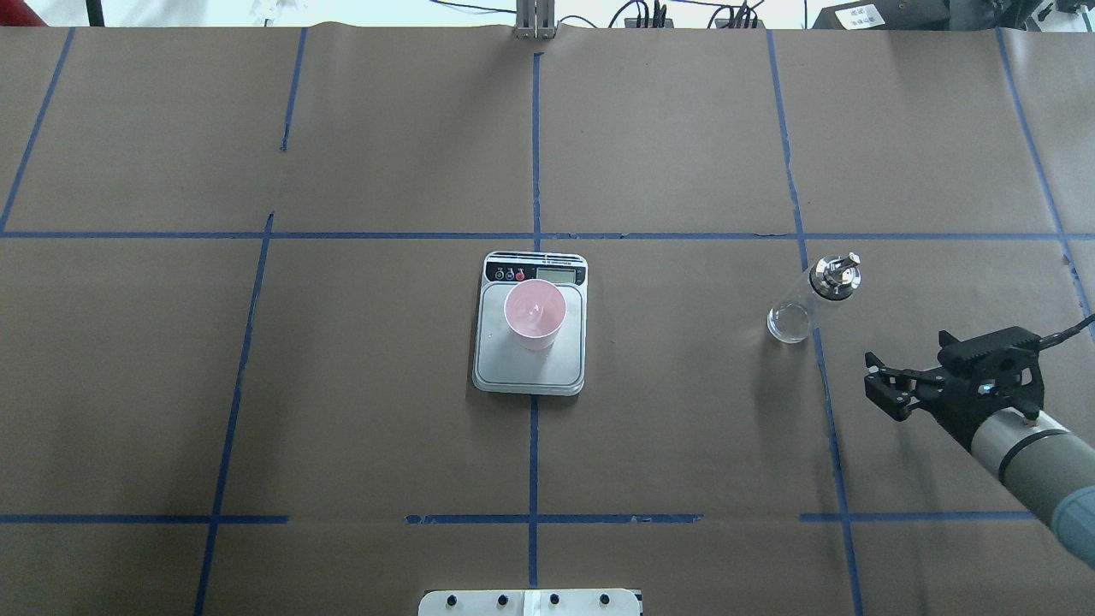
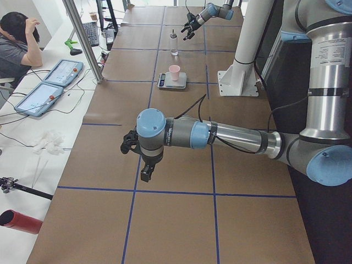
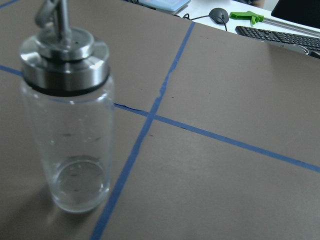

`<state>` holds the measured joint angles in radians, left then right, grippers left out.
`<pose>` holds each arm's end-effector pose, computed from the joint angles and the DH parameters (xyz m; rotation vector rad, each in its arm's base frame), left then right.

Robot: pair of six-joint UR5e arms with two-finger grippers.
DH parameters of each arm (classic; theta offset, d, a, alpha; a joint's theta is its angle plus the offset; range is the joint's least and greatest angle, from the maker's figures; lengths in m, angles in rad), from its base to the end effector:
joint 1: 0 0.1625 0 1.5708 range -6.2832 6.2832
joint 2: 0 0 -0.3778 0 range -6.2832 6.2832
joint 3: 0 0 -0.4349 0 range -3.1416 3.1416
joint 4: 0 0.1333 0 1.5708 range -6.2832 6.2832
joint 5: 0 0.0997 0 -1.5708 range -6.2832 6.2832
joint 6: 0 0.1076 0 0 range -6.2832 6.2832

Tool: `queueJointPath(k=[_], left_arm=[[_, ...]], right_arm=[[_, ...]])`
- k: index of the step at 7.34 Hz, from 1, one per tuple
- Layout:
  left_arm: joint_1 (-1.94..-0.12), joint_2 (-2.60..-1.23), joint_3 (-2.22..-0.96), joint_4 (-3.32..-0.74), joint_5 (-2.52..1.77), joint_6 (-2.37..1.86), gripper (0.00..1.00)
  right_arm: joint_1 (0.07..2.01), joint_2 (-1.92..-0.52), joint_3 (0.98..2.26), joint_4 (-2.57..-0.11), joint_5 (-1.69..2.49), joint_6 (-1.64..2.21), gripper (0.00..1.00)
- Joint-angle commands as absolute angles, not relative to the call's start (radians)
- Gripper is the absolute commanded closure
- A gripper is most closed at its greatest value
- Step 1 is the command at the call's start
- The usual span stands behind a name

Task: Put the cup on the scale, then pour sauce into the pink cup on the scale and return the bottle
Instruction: 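Open the right gripper and pull it back from the bottle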

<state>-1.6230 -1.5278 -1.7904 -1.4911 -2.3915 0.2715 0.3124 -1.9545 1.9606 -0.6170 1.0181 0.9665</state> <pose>-0.0815 -0.5147 0.5269 0.2229 0.7967 0.2465 -0.3467 -0.3114 0.4810 0.8673 -0.6108 0.0011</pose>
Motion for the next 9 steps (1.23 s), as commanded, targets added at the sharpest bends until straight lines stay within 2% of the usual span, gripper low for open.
queueJointPath(k=[1,3,4,5,7,9], left_arm=[[-1.623,-1.528,-1.793,-1.489,-2.391,0.272,0.0],[-1.621,-1.528,-1.796,-1.489,-2.391,0.272,0.0],[-1.623,-1.528,-1.796,-1.489,-2.391,0.272,0.0],[-1.623,-1.528,-1.798,-1.489,-2.391,0.272,0.0],[-1.623,-1.526,-1.802,-1.491,-2.391,0.273,0.0],[-1.623,-1.526,-1.796,-1.497,-2.39,0.278,0.0]], right_arm=[[0.647,-1.965,1.915,-0.563,1.407,0.734,0.0],[1.028,-1.925,1.829,-0.58,1.819,0.487,0.0],[1.219,-1.881,1.791,-0.654,2.027,0.404,0.0],[1.37,-1.837,1.798,-0.833,2.193,0.291,0.0],[1.465,-1.723,1.799,-1.247,2.232,0.203,0.0],[1.512,-1.759,1.792,-1.356,2.299,-0.031,0.0]])
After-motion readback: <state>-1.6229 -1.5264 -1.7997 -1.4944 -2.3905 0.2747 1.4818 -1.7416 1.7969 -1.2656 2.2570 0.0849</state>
